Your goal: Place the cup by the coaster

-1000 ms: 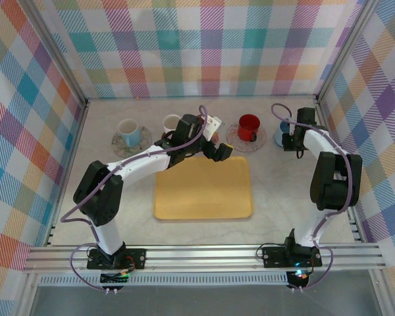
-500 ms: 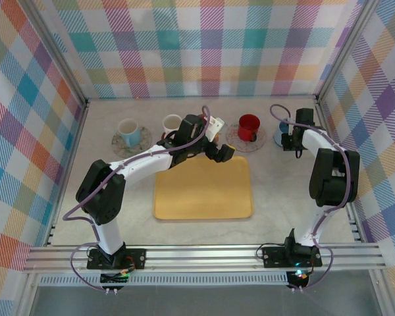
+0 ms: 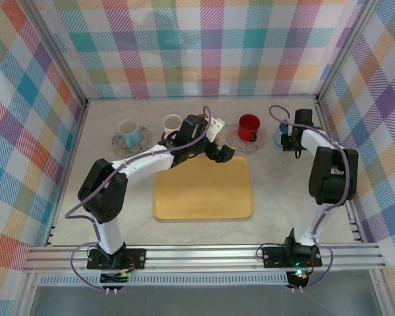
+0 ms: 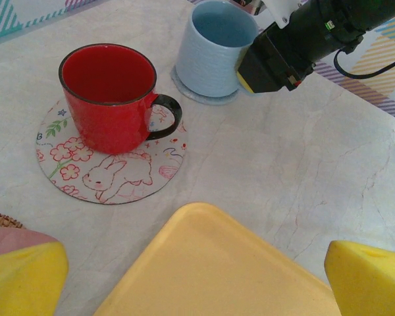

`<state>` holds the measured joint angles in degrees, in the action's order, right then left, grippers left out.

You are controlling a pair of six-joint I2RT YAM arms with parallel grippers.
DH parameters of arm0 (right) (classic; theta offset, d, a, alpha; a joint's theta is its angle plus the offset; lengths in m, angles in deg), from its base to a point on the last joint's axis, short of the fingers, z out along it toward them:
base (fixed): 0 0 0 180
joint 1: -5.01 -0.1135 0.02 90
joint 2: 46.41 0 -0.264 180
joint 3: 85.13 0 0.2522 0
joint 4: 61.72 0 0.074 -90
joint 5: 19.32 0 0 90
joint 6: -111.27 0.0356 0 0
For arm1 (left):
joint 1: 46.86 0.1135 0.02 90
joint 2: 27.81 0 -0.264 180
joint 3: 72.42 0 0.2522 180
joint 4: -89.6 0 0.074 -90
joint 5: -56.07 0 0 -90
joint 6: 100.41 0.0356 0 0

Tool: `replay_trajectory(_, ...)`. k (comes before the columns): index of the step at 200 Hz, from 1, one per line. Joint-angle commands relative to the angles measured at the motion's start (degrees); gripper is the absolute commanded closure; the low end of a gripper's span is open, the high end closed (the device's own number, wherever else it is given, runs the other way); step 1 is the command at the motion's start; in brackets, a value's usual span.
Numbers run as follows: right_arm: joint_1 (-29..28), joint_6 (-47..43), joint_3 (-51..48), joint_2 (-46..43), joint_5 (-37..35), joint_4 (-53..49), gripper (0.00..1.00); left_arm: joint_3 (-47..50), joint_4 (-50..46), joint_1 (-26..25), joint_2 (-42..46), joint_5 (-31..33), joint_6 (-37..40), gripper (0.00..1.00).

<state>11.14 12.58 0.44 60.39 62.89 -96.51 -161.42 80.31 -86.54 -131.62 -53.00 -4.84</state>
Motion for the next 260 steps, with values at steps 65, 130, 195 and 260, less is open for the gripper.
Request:
replay_trajectory(65,-1.8,0.4,0.0,-1.5,-4.9,6.2,0.7,-1.8,0.0,-1.4,-0.3,-1.5,0.8,0.0)
replay_trajectory(130,-1.9,1.2,-0.6,-3.8,-5.8,5.6,0.53,-2.5,0.3,-1.3,-1.0,-2.5,1.0,0.0)
replay_trajectory(195,-1.9,2.6,0.4,-5.1,-5.7,3.9,0.33,-2.2,0.4,-1.5,-0.3,-2.6,1.0,0.0)
replay_trajectory(260,-1.9,4.5,-0.4,-10.4,-5.7,3.0,0.07,-4.5,-1.5,-2.7,0.5,-1.4,2.4,0.0)
